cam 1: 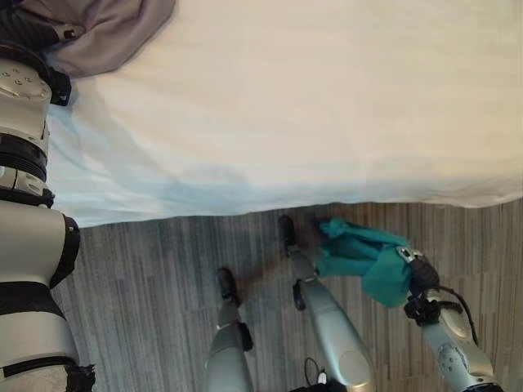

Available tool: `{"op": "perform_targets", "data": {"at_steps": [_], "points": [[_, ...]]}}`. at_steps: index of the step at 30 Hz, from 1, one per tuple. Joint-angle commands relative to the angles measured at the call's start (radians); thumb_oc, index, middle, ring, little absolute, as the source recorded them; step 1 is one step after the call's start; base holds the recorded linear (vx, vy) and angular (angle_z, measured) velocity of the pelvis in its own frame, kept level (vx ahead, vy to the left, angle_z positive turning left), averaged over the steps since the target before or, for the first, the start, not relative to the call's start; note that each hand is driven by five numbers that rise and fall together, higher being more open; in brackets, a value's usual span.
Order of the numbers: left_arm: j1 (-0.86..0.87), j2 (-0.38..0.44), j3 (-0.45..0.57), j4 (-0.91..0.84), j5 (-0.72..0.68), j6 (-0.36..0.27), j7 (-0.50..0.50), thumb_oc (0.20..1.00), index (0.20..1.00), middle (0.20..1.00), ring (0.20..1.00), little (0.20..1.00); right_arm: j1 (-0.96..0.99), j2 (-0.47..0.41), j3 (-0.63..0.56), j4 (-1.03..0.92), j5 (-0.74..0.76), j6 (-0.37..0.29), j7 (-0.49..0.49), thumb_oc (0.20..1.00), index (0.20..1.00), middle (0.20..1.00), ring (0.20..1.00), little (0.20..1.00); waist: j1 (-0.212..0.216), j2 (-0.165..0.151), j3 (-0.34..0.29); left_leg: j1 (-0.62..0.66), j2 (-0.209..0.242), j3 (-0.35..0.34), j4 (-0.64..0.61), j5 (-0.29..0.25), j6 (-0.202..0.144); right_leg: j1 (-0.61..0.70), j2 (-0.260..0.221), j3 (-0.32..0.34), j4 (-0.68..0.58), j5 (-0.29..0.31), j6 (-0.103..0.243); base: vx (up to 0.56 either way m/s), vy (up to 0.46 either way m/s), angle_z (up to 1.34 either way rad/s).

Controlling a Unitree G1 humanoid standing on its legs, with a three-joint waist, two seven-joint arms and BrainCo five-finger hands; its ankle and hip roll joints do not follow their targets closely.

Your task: Pick up bed clothes into laundry basket.

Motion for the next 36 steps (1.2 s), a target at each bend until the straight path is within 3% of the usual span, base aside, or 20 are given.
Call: {"op": "perform_targets", "data": {"at_steps": [1, 5, 7, 8, 9, 10, 11, 15, 18, 20, 24, 26, 31, 36], "points": [[0.109, 0.012, 0.037, -0.005, 0.05, 0.01, -0.08, 0.2, 0.2, 0.2, 0.2, 0.2, 0.027, -0.022, -0.018, -0.026, 0.019, -0.044, 0.032, 0.2, 0.2, 0.2, 0.2, 0.2, -0.008, -0.008, -0.015, -0.001, 0.053, -0.06, -0.045, 0.075, 0.027, 0.063, -0.076, 0.016, 0.019, 0.015, 0.112, 0.01, 0.017, -0.09], [0.338, -0.03, 0.215, -0.223, -0.073, -0.03, -0.053, 0.2, 0.2, 0.2, 0.2, 0.2, 0.018, -0.02, -0.045, -0.01, 0.011, -0.042, 0.021, 0.2, 0.2, 0.2, 0.2, 0.2, 0.026, 0.026, -0.034, 0.065, 0.033, -0.057, -0.045, 0.059, 0.029, 0.137, -0.09, 0.008, 0.013, -0.003, 0.111, 0.03, 0.015, -0.05], [0.584, -0.085, 0.375, -0.446, -0.229, -0.068, -0.061, 0.2, 0.2, 0.2, 0.2, 0.2, 0.004, -0.013, -0.082, 0.007, -0.004, -0.041, -0.003, 0.2, 0.2, 0.2, 0.2, 0.2, 0.06, 0.051, -0.049, 0.114, 0.024, -0.058, -0.045, 0.05, 0.03, 0.199, -0.1, -0.002, 0.012, -0.019, 0.11, 0.15, 0.021, -0.07], [0.815, -0.142, 0.491, -0.621, -0.284, -0.095, -0.06, 0.2, 0.2, 0.2, 0.2, 0.2, 0.005, -0.009, -0.128, 0.029, -0.031, -0.037, -0.025, 0.2, 0.2, 0.2, 0.2, 0.2, 0.08, 0.072, -0.07, 0.156, 0.019, -0.062, -0.045, 0.043, 0.031, 0.246, -0.108, -0.014, 0.011, -0.037, 0.107, 0.13, 0.016, -0.03], [0.819, -0.143, 0.494, -0.623, -0.283, -0.094, -0.059, 0.2, 0.2, 0.2, 0.2, 0.2, 0.005, -0.01, -0.127, 0.029, -0.031, -0.037, -0.025, 0.2, 0.2, 0.2, 0.2, 0.2, 0.078, 0.072, -0.07, 0.156, 0.019, -0.062, -0.045, 0.042, 0.031, 0.247, -0.108, -0.014, 0.011, -0.037, 0.107, 0.17, 0.028, 0.01], [0.925, -0.187, 0.544, -0.686, -0.311, -0.102, -0.06, 0.2, 0.2, 0.2, 0.2, 0.2, 0.003, -0.002, -0.16, 0.04, -0.038, -0.036, -0.034, 0.2, 0.2, 0.2, 0.2, 0.2, 0.094, 0.084, -0.083, 0.187, 0.019, -0.062, -0.045, 0.035, 0.032, 0.28, -0.108, -0.021, 0.013, -0.052, 0.106, 0.25, 0.032, 0.16], [1.187, -0.333, 0.644, -0.826, -0.36, -0.122, -0.087, 0.2, 0.2, 0.2, 0.2, 0.2, -0.001, 0.013, -0.236, 0.051, -0.056, -0.035, -0.047, 0.2, 0.2, 0.2, 0.2, 0.2, 0.119, 0.107, -0.143, 0.252, 0.009, -0.068, -0.045, 0.029, 0.041, 0.356, -0.116, -0.039, 0.016, -0.078, 0.101, 0.25, 0.032, 0.23], [1.344, -0.429, 0.705, -0.901, -0.42, -0.12, -0.125, 0.2, 0.2, 0.2, 0.2, 0.2, -0.015, 0.014, -0.274, 0.039, -0.066, -0.037, -0.047, 0.2, 0.2, 0.2, 0.2, 0.2, 0.137, 0.123, -0.184, 0.311, 0.006, -0.077, -0.045, 0.016, 0.051, 0.416, -0.117, -0.046, 0.03, -0.103, 0.096, 0.13, 0.006, 0.27], [1.538, -0.565, 0.793, -1.002, -0.467, -0.107, -0.17, 0.2, 0.2, 0.2, 0.2, 0.2, -0.024, 0.023, -0.309, 0.035, -0.095, -0.028, -0.027, 0.2, 0.2, 0.2, 0.2, 0.2, 0.177, 0.136, -0.255, 0.39, 0.0, -0.105, -0.045, 0.004, 0.072, 0.503, -0.125, -0.059, 0.057, -0.143, 0.083, 0.1, -0.015, 0.2], [1.567, -0.599, 0.829, -1.03, -0.49, -0.118, -0.169, 0.2, 0.2, 0.2, 0.2, 0.2, -0.025, 0.026, -0.313, 0.03, -0.099, -0.024, -0.022, 0.2, 0.2, 0.2, 0.2, 0.2, 0.191, 0.136, -0.274, 0.405, -0.002, -0.117, -0.045, 0.002, 0.074, 0.528, -0.129, -0.07, 0.058, -0.155, 0.081, 0.07, -0.025, 0.2], [1.67, -0.768, 0.934, -1.144, -0.608, -0.144, -0.161, 0.2, 0.2, 0.2, 0.2, 0.2, -0.02, 0.064, -0.313, 0.008, -0.098, -0.012, -0.005, 0.2, 0.2, 0.2, 0.2, 0.2, 0.248, 0.122, -0.343, 0.447, -0.013, -0.177, -0.045, 0.001, 0.086, 0.614, -0.142, -0.118, 0.052, -0.177, 0.075, 0.04, -0.041, 0.36], [1.688, -0.771, 0.937, -1.164, -0.596, -0.143, -0.169, 0.2, 0.2, 0.2, 0.2, 0.2, -0.016, 0.065, -0.312, -0.001, -0.096, -0.009, -0.002, 0.2, 0.2, 0.2, 0.2, 0.2, 0.254, 0.12, -0.352, 0.454, -0.013, -0.182, -0.045, -0.001, 0.087, 0.626, -0.142, -0.122, 0.049, -0.182, 0.073, 0.04, -0.014, 0.39], [1.683, -0.788, 0.816, -1.318, -0.602, -0.116, -0.218, 0.2, 0.2, 0.2, 0.2, 0.2, -0.013, 0.082, -0.257, -0.074, -0.068, -0.002, 0.028, 0.2, 0.2, 0.2, 0.2, 0.2, 0.275, 0.112, -0.373, 0.485, -0.011, -0.203, -0.045, -0.005, 0.092, 0.673, -0.14, -0.143, 0.052, -0.203, 0.067, 0.02, -0.007, 0.17], [1.688, -0.791, 0.868, -1.558, -0.644, -0.158, -0.237, 0.2, 0.2, 0.2, 0.2, 0.2, 0.019, 0.114, -0.249, -0.127, -0.043, -0.014, 0.047, 0.2, 0.2, 0.2, 0.2, 0.2, 0.277, 0.108, -0.362, 0.504, -0.008, -0.207, -0.045, -0.011, 0.097, 0.681, -0.139, -0.138, 0.069, -0.215, 0.065, 0.0, -0.012, 0.02]]}}
